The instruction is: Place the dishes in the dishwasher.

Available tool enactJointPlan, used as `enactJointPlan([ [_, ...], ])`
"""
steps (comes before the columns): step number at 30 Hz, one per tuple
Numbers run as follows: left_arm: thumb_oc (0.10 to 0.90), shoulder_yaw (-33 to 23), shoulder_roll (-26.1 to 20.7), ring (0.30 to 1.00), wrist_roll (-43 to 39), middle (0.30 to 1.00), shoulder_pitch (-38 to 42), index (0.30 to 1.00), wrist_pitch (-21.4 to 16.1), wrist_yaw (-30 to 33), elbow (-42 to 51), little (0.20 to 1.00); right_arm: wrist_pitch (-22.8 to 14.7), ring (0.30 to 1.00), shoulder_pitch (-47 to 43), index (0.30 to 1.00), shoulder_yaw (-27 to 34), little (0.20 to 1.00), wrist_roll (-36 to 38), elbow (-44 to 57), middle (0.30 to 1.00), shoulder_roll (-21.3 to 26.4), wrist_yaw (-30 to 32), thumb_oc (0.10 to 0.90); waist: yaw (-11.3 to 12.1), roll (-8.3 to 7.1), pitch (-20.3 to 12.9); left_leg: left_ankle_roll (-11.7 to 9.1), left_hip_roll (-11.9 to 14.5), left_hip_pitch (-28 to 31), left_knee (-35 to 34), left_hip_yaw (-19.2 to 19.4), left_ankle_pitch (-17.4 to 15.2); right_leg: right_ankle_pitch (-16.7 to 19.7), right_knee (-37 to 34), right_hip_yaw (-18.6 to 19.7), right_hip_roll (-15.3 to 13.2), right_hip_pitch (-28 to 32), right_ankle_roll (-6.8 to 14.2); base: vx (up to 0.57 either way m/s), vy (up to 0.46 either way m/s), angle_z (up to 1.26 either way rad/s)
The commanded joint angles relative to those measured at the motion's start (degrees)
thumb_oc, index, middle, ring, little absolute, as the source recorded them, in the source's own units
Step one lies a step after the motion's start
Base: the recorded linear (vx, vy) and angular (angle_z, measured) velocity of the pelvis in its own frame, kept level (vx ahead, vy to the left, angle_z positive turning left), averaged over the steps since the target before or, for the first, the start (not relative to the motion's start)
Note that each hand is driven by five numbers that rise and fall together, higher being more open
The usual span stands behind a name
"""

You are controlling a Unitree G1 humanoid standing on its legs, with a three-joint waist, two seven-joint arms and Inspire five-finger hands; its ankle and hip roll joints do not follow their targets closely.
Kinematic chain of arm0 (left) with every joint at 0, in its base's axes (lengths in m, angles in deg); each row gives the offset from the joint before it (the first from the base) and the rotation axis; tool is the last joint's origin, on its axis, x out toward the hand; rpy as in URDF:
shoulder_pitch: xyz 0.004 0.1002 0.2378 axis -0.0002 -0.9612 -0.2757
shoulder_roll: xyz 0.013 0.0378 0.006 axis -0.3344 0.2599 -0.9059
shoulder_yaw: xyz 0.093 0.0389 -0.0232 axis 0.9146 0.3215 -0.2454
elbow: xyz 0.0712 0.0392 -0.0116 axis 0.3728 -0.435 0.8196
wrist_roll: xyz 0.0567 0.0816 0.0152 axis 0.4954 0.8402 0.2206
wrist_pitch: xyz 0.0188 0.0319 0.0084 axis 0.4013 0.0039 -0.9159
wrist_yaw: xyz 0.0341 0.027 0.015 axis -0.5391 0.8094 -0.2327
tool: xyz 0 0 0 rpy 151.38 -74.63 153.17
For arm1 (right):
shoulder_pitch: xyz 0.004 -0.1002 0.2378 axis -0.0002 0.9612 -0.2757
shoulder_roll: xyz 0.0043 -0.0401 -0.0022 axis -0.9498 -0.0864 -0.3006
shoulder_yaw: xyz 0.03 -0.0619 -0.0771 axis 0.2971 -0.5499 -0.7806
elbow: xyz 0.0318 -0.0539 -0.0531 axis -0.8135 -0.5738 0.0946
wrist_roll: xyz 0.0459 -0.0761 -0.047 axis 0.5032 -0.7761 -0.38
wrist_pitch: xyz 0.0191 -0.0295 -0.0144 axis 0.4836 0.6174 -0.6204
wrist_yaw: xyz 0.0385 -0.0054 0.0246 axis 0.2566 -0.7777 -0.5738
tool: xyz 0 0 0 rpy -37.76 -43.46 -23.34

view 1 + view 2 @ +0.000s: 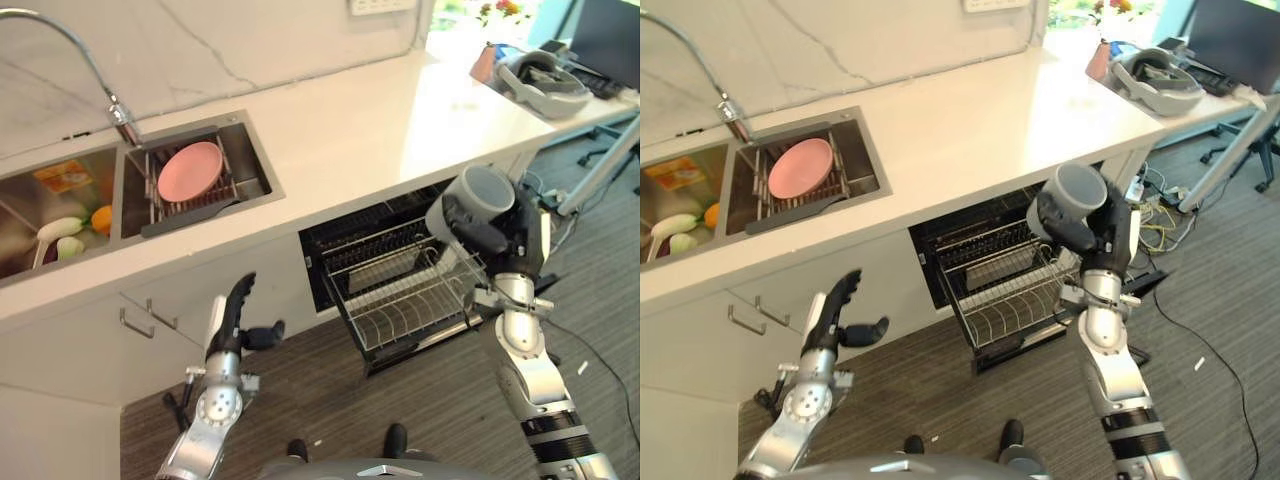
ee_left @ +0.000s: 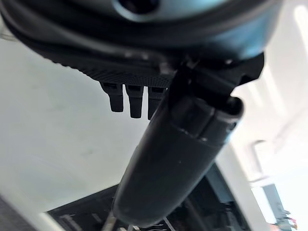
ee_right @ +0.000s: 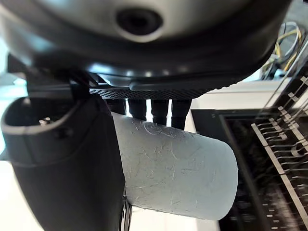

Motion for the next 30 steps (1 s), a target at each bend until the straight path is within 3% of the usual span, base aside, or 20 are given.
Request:
enactJointPlan([
  [1,0.800,-1.89,-4.46,0.900,0.14,0.900,3.27,0.900,-3.78,-1.63,3.43,0.900,-2.23,0.300,-6.93,0.300,1.94,0.300,-5.00,3.32,0.300,-0.10,-3.54,0.400,1.89,-5.11,-1.83,-0.69,-1.95,-1.90,0.26,0.19,0.42,-9.50,0.80,-1.99,-3.64,8.20,5.37,-0.01,-0.011,0.21],
  [7,0.800,-1.66,-4.05,0.900,0.74,0.900,1.86,0.900,-0.91,-4.18,-8.47,0.900,2.94,0.300,-10.25,0.300,-0.82,0.300,-8.81,-10.89,0.300,3.56,-6.26,0.400,5.50,-6.25,-1.55,-1.03,-2.43,-3.40,0.26,-2.20,1.17,-9.73,0.80,-5.33,-3.78,8.89,5.29,0.00,-0.010,0.33],
  [10,0.800,-0.76,-3.87,0.900,2.10,0.900,2.97,0.900,-0.32,-4.19,-14.26,0.900,3.80,0.300,-11.88,0.300,-2.18,0.300,-9.95,-15.41,0.300,4.46,-7.11,0.400,6.15,-6.43,-1.41,-1.21,-2.52,-3.70,0.26,-2.91,1.46,-9.83,0.80,-6.24,-3.71,9.22,5.24,0.00,-0.006,0.29],
  [11,0.800,0.64,-3.73,0.900,4.51,0.900,3.39,0.900,0.29,-4.69,-20.92,0.900,4.48,0.300,-13.71,0.300,-3.72,0.300,-10.74,-21.12,0.300,4.60,-7.75,0.400,7.10,-6.57,-1.37,-1.35,-2.59,-3.82,0.26,-3.44,1.56,-10.04,0.80,-7.04,-3.73,9.60,5.21,-0.01,0.013,0.26],
  [14,0.800,0.42,-2.75,0.900,3.52,0.900,3.39,0.900,0.87,-4.98,-24.52,0.900,4.98,0.300,-14.61,0.300,-4.45,0.300,-10.94,-22.25,0.300,4.81,-8.29,0.400,7.46,-6.68,-1.37,-1.51,-2.60,-3.69,0.26,-3.58,1.37,-10.31,0.80,-7.30,-3.70,9.93,5.16,0.01,-0.005,0.19],
  [21,0.800,-2.86,4.26,0.900,-2.64,0.900,6.67,0.900,3.97,-2.72,-55.94,0.900,6.71,0.300,-21.65,0.300,-8.71,0.300,-14.11,-42.26,0.300,1.72,-9.34,0.400,9.41,-6.95,-1.59,-1.66,-2.87,-4.05,0.26,-5.10,1.84,-10.84,0.80,-9.33,-3.52,10.88,4.75,0.00,0.005,0.16],
  [30,0.800,-0.33,4.12,0.900,1.68,0.900,8.75,0.900,4.75,-3.13,-62.29,0.900,7.19,0.300,-25.90,0.300,-10.95,0.300,-15.44,-56.06,0.300,-2.09,-10.67,0.400,10.17,-6.76,-1.49,-1.76,-2.95,-4.36,0.26,-5.95,2.03,-11.24,0.80,-10.12,-3.32,11.17,4.54,0.01,0.000,0.07],
])
